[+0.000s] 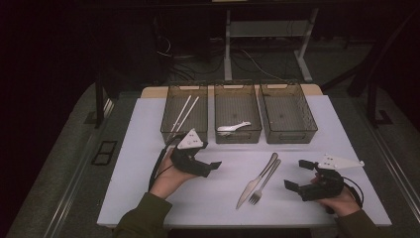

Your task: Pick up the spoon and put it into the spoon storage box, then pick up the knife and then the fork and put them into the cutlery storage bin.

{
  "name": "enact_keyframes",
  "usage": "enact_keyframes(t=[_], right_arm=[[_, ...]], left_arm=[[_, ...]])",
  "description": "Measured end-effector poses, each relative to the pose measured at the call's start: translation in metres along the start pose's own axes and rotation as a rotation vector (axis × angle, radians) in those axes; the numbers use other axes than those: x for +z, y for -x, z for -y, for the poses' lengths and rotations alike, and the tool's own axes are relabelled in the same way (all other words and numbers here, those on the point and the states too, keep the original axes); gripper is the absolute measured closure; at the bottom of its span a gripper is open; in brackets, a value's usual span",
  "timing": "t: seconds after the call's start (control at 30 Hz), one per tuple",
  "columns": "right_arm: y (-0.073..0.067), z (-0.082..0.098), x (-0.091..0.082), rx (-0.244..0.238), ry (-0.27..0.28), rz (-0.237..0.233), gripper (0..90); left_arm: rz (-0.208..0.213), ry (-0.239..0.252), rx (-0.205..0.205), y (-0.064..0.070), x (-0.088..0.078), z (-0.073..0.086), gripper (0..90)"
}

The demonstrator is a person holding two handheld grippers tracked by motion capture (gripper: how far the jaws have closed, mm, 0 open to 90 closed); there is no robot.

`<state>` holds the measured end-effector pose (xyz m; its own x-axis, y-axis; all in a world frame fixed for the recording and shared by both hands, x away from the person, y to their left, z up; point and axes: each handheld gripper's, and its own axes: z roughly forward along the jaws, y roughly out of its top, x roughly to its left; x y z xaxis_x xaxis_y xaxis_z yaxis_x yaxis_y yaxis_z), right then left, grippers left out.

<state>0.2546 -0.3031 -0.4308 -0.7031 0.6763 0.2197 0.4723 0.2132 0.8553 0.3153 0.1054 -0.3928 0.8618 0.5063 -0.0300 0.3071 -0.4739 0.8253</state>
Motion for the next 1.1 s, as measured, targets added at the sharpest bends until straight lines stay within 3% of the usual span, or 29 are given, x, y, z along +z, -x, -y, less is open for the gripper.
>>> enact_keyframes(t=[0.33,0.57,0.67,0.87,1.1], right_arm=[[0.001,-0.001,0.0,-0.001,-0.019,-0.003,1.0],[0.002,-0.004,-0.001,0.011,-0.066,-0.011,1.0],[0.004,-0.008,-0.001,0.019,-0.075,-0.001,6.7],[0.014,-0.017,0.006,0.03,-0.11,0.043,32.4],[0.024,-0.026,0.024,0.031,-0.152,0.043,65.6]], left_arm=[[-0.027,0.036,0.0,0.008,-0.02,0.036,12.4],[-0.044,0.04,-0.028,0.009,-0.029,0.052,1.8],[-0.056,0.036,-0.031,0.01,-0.033,0.058,0.0],[-0.063,0.02,-0.039,0.012,-0.036,0.066,0.0],[-0.057,0.02,-0.045,0.012,-0.033,0.067,0.0]])
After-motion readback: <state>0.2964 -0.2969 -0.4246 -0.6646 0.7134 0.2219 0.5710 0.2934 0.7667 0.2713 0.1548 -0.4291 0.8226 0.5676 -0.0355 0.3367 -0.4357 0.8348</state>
